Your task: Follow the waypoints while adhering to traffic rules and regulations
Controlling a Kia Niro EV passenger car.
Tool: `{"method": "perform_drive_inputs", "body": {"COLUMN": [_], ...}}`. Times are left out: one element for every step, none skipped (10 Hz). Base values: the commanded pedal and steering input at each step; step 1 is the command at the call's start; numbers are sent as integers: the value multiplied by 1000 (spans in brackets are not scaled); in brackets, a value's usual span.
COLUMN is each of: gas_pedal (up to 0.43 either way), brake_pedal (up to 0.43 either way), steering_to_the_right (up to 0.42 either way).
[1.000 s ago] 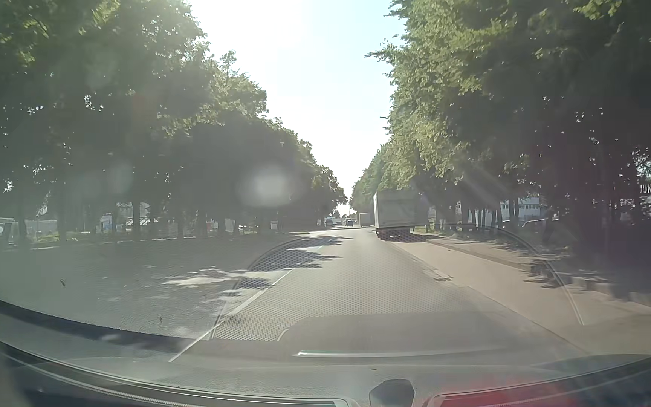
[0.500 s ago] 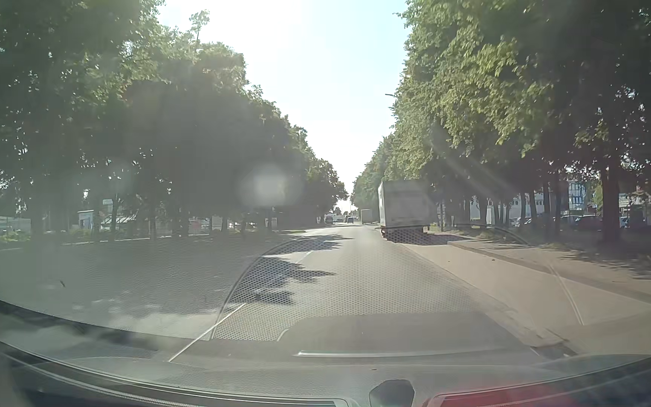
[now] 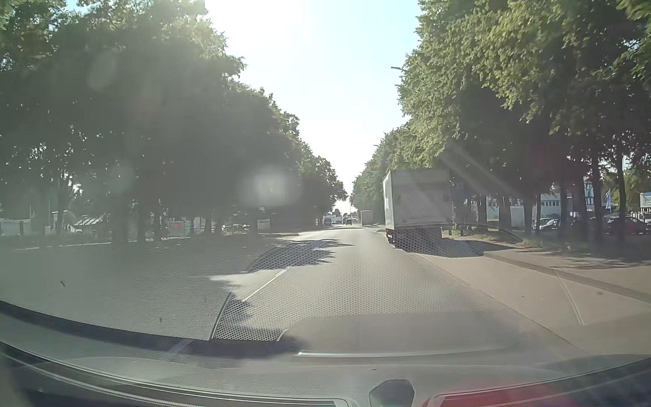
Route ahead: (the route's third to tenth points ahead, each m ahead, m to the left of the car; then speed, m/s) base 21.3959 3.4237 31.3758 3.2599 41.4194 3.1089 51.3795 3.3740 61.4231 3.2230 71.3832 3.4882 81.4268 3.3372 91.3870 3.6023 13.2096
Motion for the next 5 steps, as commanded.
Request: {"method": "perform_drive_inputs", "body": {"gas_pedal": [177, 177, 177, 177, 177], "brake_pedal": [6, 6, 6, 6, 6], "steering_to_the_right": [3, 3, 3, 3, 3]}}
